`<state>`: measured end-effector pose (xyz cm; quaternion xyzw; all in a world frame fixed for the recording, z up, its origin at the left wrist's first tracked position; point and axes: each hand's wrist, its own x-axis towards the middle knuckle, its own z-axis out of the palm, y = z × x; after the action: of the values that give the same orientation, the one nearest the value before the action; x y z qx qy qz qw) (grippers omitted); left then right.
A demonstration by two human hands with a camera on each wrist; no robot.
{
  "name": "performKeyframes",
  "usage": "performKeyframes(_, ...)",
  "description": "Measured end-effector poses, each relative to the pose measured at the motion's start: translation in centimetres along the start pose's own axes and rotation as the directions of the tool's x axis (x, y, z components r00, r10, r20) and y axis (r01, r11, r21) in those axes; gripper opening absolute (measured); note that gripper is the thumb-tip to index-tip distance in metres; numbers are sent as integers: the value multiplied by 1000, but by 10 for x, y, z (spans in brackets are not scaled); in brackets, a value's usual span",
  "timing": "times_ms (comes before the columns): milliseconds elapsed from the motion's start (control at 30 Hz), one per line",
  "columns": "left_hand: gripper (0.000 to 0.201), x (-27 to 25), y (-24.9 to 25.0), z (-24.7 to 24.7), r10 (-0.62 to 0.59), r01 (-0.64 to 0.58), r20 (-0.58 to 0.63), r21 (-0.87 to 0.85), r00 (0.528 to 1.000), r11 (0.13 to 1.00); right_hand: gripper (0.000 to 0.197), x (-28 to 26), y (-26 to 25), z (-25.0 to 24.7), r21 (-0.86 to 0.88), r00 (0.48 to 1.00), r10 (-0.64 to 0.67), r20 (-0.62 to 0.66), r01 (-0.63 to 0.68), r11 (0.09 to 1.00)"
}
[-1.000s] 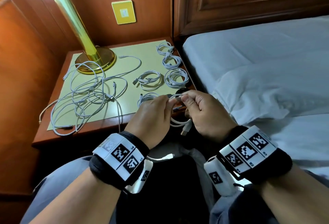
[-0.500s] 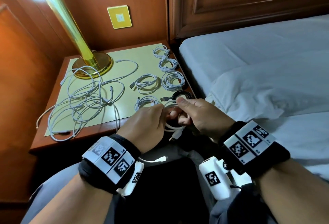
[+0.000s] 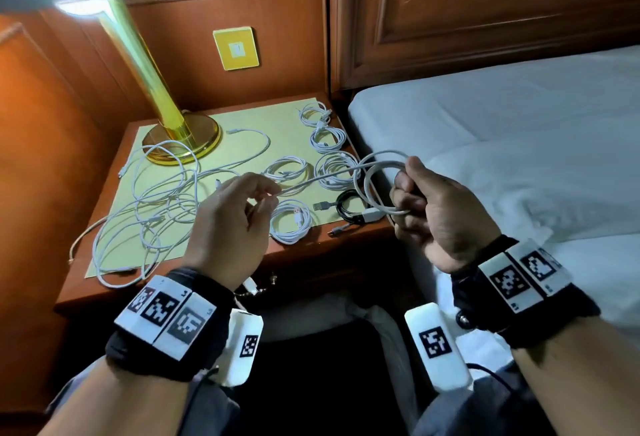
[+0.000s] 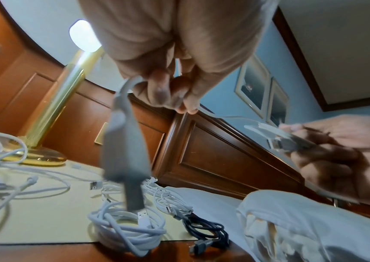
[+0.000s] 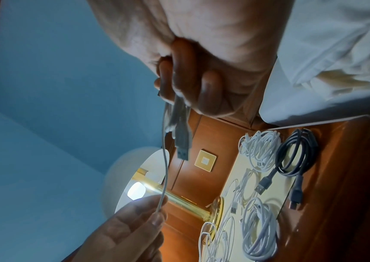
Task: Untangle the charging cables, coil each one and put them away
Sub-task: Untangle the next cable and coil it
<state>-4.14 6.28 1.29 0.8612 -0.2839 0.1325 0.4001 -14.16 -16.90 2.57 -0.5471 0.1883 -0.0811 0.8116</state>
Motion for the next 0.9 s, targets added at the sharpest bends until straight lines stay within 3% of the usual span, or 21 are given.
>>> performKeyframes(67, 27, -1, 1, 1, 68, -70, 35, 55, 997, 996, 41, -2, 2, 4, 5, 998, -67, -17, 67, 998)
performKeyframes(133, 37, -5, 6, 4, 140, -156, 165, 92, 976, 983, 40, -2, 6, 7, -32, 987, -152, -52, 150, 988)
performKeyframes(267, 36, -15, 20, 15, 131, -157, 405, 33, 905, 987, 38, -1, 16, 11, -326, 932, -358, -64, 320, 890)
performKeyframes(400, 19, -17, 33, 20, 227, -201, 420, -107, 879, 974, 34, -5, 28, 18, -624, 877, -477, 55, 403, 670)
performKeyframes(533, 14, -14, 34, 14, 276, -239, 309, -153, 910, 959, 33, -6, 34, 18, -765, 936, -313, 162, 319, 559)
performKeyframes(633, 16, -11, 28, 10, 304, -284, 202, -123, 931, 951, 35, -6, 35, 19, -744, 956, -151, 250, 290, 602)
performKeyframes(733, 13, -9, 21, 10, 320, -312, 202, -69, 926, 948, 42, -10, 33, 24, -663, 949, -88, 303, 276, 696)
performKeyframes(800, 15, -8, 17, 12, 299, -297, 200, -37, 933, 954, 50, -12, 30, 27, -588, 958, -32, 286, 202, 783)
performKeyframes(900, 32, -8, 15, 17, 285, -284, 196, -34, 938, 958, 45, -13, 25, 29, -416, 965, 62, 255, 51, 908)
